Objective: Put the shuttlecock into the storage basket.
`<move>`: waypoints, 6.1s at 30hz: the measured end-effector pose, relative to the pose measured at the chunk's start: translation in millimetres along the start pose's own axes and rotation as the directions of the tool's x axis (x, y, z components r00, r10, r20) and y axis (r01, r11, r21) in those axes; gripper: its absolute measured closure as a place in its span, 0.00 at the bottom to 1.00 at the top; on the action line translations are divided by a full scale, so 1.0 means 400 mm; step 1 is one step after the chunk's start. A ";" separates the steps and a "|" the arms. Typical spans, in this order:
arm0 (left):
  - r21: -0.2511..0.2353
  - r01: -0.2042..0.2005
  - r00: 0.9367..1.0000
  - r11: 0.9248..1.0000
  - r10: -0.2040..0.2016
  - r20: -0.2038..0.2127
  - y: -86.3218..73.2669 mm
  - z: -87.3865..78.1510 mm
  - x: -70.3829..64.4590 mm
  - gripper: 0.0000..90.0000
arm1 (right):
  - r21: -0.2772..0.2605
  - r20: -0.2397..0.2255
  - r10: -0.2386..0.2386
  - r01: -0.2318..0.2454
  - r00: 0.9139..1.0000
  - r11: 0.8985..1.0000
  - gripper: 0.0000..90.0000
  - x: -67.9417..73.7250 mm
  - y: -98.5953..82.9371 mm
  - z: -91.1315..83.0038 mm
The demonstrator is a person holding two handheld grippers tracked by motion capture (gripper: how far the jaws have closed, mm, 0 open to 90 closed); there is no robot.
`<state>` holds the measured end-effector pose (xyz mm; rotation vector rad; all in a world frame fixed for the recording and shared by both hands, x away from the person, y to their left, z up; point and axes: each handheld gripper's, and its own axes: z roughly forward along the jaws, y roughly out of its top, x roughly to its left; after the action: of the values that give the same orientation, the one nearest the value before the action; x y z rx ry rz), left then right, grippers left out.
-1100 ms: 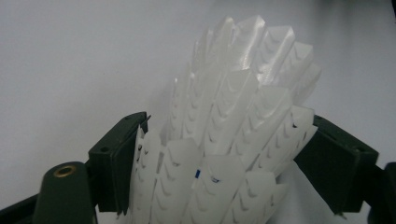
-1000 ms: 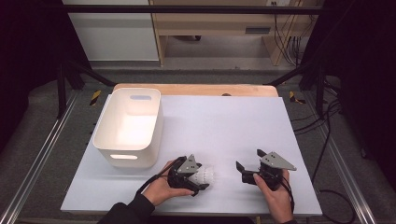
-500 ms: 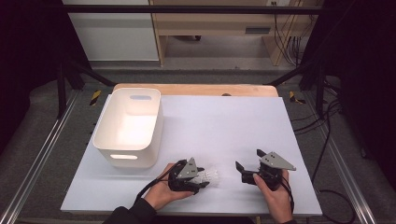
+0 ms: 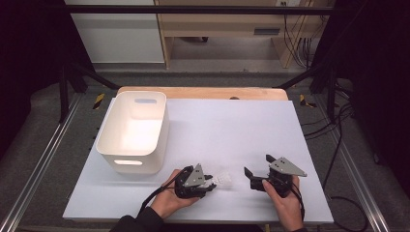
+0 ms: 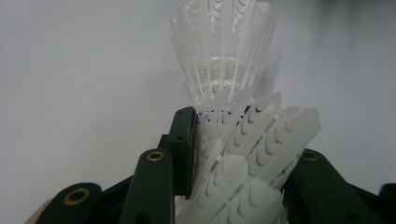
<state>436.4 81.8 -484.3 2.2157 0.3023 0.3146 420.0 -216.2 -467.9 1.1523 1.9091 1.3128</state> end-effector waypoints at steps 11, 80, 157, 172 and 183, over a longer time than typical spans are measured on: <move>-0.072 0.049 0.998 0.996 -0.052 -0.041 0.037 -0.035 0.030 0.72 | -0.004 0.001 0.003 -0.003 1.000 1.000 0.07 -0.004 0.001 -0.001; -0.315 0.089 0.973 0.945 -0.150 -0.176 0.261 -0.244 0.174 0.72 | -0.082 0.100 -0.021 0.029 0.995 0.996 0.04 -0.014 0.004 -0.022; -0.473 0.164 0.864 0.866 -0.357 -0.355 0.233 -0.399 0.480 0.72 | -0.105 0.095 -0.050 0.060 0.994 0.993 0.04 -0.011 0.000 -0.022; -0.513 0.221 0.796 0.830 -0.457 -0.396 0.154 -0.389 0.533 0.72 | -0.123 0.106 -0.037 0.050 0.994 0.991 0.05 -0.014 0.002 -0.037; -0.527 0.236 0.787 0.816 -0.479 -0.389 0.129 -0.372 0.549 0.72 | -0.115 0.086 -0.041 0.051 0.995 0.992 0.06 -0.013 0.001 -0.035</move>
<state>599.5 229.7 -327.6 1.5291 0.8533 0.6806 411.4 -226.8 -462.4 1.0812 1.7645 1.3122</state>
